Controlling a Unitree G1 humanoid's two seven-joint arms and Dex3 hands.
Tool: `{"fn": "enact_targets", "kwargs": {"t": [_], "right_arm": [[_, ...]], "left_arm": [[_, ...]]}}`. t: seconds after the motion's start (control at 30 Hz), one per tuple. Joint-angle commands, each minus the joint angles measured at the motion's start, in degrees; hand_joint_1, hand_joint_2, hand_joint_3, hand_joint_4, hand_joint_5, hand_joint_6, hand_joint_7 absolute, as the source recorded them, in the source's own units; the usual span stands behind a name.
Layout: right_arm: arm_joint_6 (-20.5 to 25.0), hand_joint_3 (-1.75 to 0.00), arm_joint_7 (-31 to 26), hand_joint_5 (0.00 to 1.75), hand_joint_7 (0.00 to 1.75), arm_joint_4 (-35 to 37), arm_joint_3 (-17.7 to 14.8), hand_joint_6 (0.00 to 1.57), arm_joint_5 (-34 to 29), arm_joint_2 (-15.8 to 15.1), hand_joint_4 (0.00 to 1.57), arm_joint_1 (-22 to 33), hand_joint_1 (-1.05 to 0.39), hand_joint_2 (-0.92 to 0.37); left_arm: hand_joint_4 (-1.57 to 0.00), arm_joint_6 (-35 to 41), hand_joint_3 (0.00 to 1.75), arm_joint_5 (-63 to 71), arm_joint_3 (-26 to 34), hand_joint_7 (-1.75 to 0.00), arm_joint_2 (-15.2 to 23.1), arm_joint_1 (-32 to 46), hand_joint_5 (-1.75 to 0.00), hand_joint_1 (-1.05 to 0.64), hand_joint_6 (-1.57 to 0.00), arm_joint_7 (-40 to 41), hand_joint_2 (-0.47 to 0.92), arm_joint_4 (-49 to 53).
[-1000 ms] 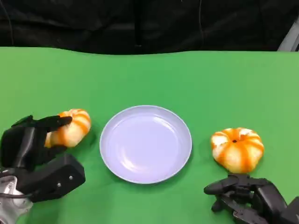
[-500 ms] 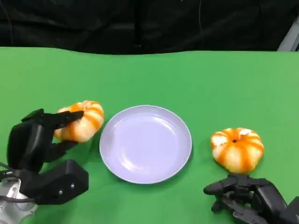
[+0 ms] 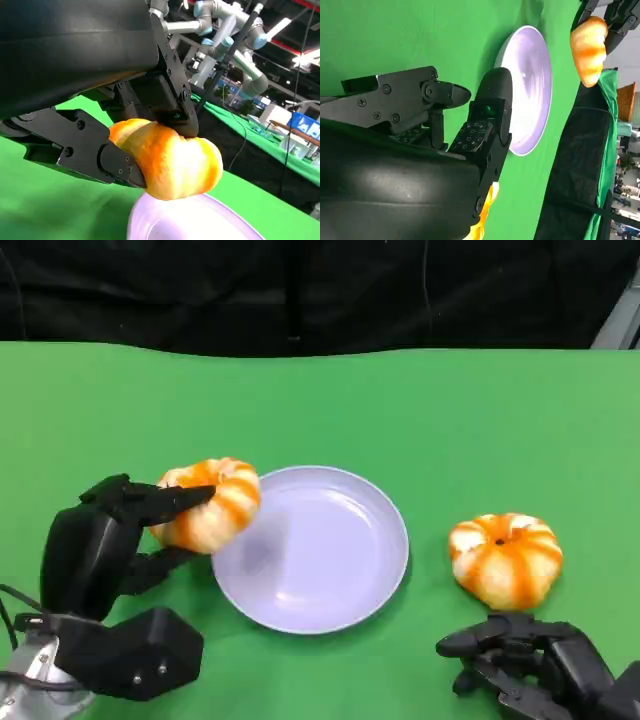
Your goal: Grasp the bread from the table and place it into the plate.
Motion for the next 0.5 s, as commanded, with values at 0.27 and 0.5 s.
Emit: {"fn": "enact_targets", "kwargs": {"t": [0.27,0.5], "right_arm": [[-0.67,-0.39,-0.24,1.20,0.43,0.36,-0.38,1.05,0.19,-0.74,0.78,-0.25,-0.05,-0.92],[-0.41,-0.39,-1.12,1.19,0.43,0.55,0.14,1.05,-0.64,-0.41,0.78,-0.63,-0.04,-0.92]], "left_arm": [[-0.85,0.57,0.00,-0.38,0.88,0.00,0.40,0.99,-0.81,0.00,-1.30,-1.28,0.90,-1.94],[-0.90,-1.04,0.00,2.11,-3.68,0.00,-2.77,-0.49,-0.71,0.01,-1.29,-4.34,0.91,-1.78]]}}
